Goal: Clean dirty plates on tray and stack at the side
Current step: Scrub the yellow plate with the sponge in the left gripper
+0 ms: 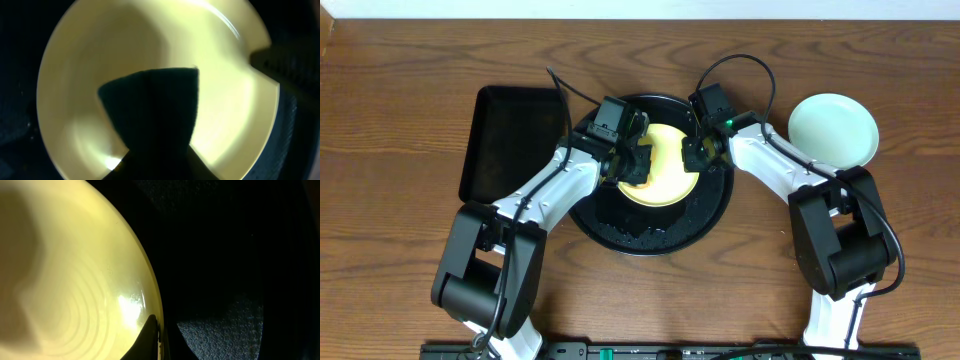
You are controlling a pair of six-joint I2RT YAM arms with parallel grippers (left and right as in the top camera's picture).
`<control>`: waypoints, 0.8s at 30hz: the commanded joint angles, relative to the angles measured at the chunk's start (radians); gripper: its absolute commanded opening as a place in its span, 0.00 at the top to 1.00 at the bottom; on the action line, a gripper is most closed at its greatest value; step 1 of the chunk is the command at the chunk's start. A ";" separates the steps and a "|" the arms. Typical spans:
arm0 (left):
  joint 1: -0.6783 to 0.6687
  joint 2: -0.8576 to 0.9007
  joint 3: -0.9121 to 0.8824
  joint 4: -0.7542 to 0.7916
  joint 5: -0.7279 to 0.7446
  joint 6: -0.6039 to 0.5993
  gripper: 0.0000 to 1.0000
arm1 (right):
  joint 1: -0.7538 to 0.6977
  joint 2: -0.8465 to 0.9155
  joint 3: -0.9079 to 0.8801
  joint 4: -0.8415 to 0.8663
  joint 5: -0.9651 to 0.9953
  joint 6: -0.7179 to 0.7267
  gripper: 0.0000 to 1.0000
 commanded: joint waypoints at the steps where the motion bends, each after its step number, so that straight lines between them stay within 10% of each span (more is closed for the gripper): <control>1: -0.007 0.006 -0.021 -0.016 -0.019 0.012 0.63 | 0.016 0.012 -0.020 -0.024 -0.015 -0.003 0.99; 14: -0.011 0.006 -0.021 -0.016 -0.023 0.009 0.49 | 0.016 0.012 -0.020 -0.031 -0.016 -0.003 0.99; 24: -0.056 0.006 -0.022 -0.061 -0.121 0.009 0.61 | 0.016 0.012 -0.020 -0.030 -0.015 -0.003 0.99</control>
